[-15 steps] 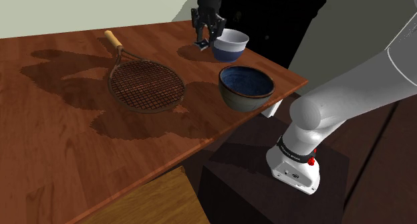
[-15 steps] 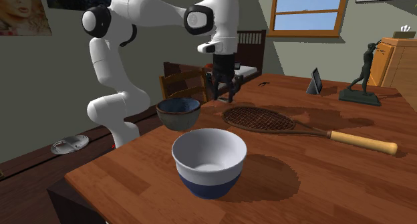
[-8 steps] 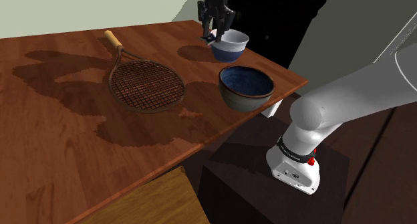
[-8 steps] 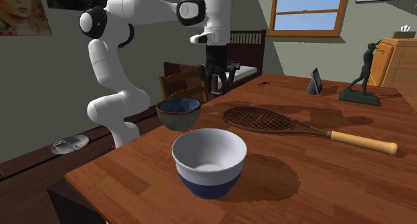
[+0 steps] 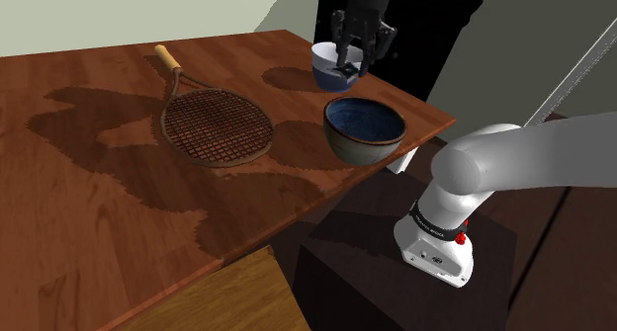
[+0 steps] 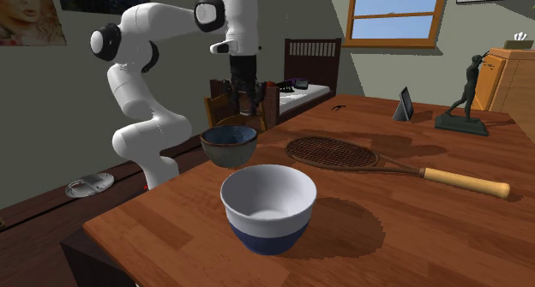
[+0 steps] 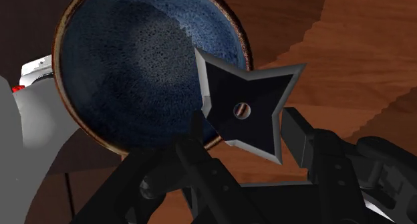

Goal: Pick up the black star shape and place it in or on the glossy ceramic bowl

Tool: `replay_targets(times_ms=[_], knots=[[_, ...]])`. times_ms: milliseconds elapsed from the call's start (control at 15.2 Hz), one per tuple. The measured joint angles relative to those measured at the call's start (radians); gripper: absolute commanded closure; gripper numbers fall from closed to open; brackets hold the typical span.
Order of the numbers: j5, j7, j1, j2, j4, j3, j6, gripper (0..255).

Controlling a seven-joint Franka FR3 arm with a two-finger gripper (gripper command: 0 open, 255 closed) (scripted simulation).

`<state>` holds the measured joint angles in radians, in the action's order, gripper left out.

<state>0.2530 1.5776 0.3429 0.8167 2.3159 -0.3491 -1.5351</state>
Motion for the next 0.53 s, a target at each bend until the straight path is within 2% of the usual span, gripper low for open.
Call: replay_targets(times_ms=[330, 528], knots=[[-0.003, -0.015, -0.043, 0.194, 0.092, 0.057, 0.111, 255], [0.004, -0.015, -0.058, 0.255, 0.147, 0.061, 0.118, 255]])
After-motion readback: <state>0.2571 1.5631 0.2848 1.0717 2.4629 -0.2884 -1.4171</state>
